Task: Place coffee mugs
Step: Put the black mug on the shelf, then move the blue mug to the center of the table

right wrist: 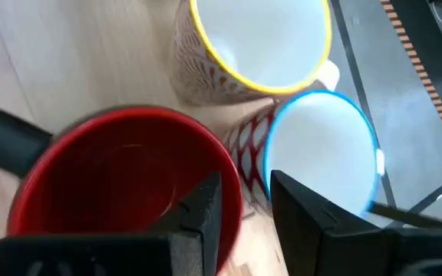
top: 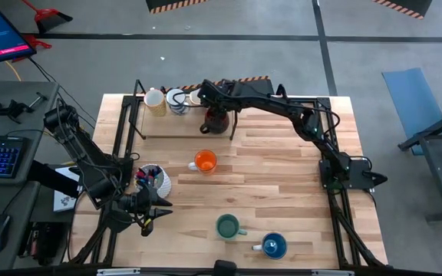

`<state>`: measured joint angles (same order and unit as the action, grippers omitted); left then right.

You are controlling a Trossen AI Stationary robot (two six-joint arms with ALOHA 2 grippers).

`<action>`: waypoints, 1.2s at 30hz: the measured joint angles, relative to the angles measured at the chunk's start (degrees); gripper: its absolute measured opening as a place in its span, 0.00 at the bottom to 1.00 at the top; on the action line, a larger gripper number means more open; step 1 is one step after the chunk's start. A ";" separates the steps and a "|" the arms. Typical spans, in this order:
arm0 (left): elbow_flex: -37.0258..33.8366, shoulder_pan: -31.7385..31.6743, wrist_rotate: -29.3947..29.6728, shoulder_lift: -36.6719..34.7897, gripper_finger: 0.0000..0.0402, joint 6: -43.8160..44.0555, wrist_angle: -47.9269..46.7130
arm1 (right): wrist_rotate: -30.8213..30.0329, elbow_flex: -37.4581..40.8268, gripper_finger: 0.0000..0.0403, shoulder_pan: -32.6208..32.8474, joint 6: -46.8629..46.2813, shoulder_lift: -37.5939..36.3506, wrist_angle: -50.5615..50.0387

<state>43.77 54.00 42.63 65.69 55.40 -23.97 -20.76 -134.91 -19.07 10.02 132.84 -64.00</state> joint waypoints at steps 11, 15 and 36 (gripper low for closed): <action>0.00 -0.02 0.06 -0.02 0.25 -0.02 -0.23 | 6.65 -0.15 0.23 7.10 -6.71 -7.36 -10.60; 0.00 -0.66 0.08 0.00 0.25 0.03 -0.11 | 15.14 -0.13 0.23 11.48 -10.61 -9.58 -18.37; 0.00 -4.17 -0.45 -0.02 0.25 -0.03 1.70 | 15.65 1.70 0.23 35.63 -22.12 -11.21 -25.99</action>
<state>43.77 49.82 42.18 65.67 55.37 -22.26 -5.12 -133.21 16.56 -12.10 121.62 -90.00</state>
